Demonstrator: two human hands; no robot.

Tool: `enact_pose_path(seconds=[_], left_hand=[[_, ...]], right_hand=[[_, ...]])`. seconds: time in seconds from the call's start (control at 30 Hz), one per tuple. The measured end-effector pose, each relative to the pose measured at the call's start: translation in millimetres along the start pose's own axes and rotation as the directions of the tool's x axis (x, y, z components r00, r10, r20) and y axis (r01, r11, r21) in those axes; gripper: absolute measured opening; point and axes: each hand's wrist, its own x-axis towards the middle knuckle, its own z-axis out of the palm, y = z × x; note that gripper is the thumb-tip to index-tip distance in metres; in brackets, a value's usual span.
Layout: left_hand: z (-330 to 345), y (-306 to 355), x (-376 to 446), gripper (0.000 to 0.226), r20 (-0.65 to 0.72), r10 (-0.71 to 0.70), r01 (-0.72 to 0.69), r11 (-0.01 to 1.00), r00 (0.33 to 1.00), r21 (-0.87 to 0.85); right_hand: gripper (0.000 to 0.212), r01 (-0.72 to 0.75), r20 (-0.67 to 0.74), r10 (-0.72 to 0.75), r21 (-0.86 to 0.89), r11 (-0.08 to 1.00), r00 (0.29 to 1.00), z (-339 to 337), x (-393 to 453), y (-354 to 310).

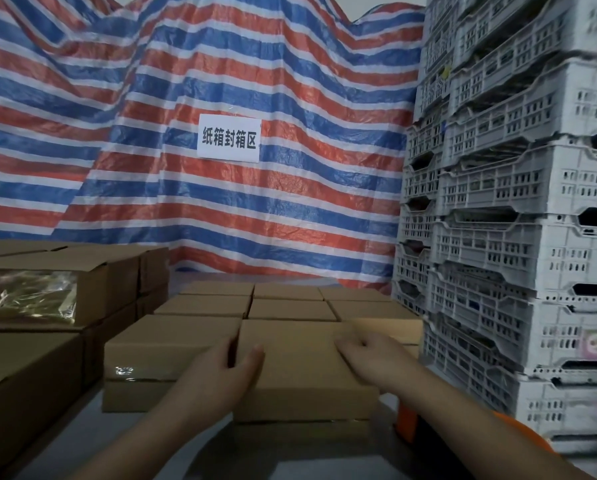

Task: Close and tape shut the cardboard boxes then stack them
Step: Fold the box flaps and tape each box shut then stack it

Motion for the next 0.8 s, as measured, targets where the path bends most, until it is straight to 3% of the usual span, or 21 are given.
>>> enact_pose_path(seconds=[0.1, 0.2, 0.27, 0.33, 0.4, 0.47, 0.53, 0.63, 0.8], left_hand=[[-2.5, 8.3, -6.0, 0.028, -0.120, 0.030, -0.011, 0.987, 0.992, 0.158], [-4.8, 11.9, -9.4, 0.037, -0.202, 0.231, -0.099, 0.852, 0.952, 0.513], [-6.7, 10.5, -12.3, 0.043, -0.122, 0.374, -0.236, 0.773, 0.920, 0.589], [-8.9, 10.5, -15.5, 0.061, 0.079, 0.420, -0.390, 0.736, 0.904, 0.552], [-6.2, 10.8, -17.4, 0.080, 0.250, 0.407, -0.472, 0.662, 0.879, 0.582], [-0.4, 7.1, -15.7, 0.084, 0.304, 0.433, -0.516, 0.554, 0.849, 0.653], [4.2, 4.6, -14.3, 0.078, 0.304, 0.446, -0.514, 0.492, 0.842, 0.702], [8.8, 0.8, -6.0, 0.068, 0.253, 0.483, -0.481, 0.437, 0.838, 0.760], [13.6, -9.2, 26.0, 0.067, 0.229, 0.366, -0.372, 0.387, 0.902, 0.844]], right_hand=[[0.046, 0.032, 0.025, -0.030, -0.093, 0.995, 0.999, 3.1, 0.9, 1.0], [0.050, 0.102, -0.055, -0.112, -0.157, 0.982, 0.992, 4.2, -6.3, 3.2], [0.049, 0.182, -0.221, -0.219, -0.175, 0.968, 0.950, 4.0, -12.4, 6.0], [0.047, 0.325, -0.295, -0.382, -0.224, 0.919, 0.876, 3.4, -21.0, 8.7], [0.061, 0.434, -0.167, -0.503, -0.325, 0.840, 0.848, 4.6, -31.3, 12.2], [0.081, 0.465, 0.041, -0.507, -0.471, 0.750, 0.861, 10.3, -37.8, 15.3], [0.087, 0.465, 0.147, -0.470, -0.563, 0.683, 0.870, 13.1, -34.6, 16.9], [0.084, 0.487, 0.146, -0.500, -0.562, 0.669, 0.854, 13.5, -17.7, 11.8], [0.081, 0.467, 0.148, -0.469, -0.548, 0.694, 0.871, 25.6, 17.4, 2.6]])
